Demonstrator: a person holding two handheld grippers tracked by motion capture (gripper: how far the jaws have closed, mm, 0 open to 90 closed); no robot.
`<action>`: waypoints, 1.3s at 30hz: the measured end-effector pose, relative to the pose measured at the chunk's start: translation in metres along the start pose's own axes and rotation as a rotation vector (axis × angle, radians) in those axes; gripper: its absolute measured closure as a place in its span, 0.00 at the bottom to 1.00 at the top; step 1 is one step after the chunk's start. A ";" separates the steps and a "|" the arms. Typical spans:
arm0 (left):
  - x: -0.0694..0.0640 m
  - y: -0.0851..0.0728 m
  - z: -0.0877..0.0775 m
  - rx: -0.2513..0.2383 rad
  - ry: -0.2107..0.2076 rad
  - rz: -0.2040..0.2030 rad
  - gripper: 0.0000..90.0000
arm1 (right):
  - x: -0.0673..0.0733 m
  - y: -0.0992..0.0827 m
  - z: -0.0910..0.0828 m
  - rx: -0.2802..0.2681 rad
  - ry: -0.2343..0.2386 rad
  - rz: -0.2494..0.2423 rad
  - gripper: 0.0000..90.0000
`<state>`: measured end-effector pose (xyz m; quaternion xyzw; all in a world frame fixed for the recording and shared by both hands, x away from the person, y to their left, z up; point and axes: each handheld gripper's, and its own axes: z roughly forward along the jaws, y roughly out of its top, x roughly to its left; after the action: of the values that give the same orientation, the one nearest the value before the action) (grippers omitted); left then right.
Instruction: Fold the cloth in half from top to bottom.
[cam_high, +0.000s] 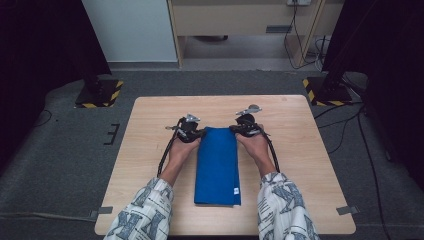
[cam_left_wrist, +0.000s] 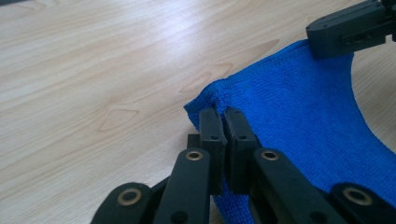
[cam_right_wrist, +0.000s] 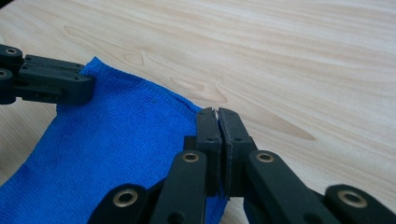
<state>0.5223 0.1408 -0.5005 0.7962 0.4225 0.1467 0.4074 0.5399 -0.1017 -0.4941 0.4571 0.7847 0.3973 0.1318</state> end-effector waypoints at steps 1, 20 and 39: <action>0.001 0.001 -0.002 -0.004 0.002 -0.003 0.97 | 0.001 0.001 -0.001 -0.007 0.002 -0.004 0.98; -0.008 0.007 -0.025 -0.033 -0.008 0.026 0.97 | 0.013 0.000 -0.028 -0.051 0.029 -0.030 0.98; -0.010 0.030 -0.031 -0.099 -0.016 0.034 0.97 | 0.004 0.025 -0.051 -0.094 0.000 -0.036 0.98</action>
<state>0.5151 0.1400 -0.4563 0.7831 0.3981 0.1682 0.4472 0.5237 -0.1175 -0.4421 0.4361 0.7733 0.4315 0.1601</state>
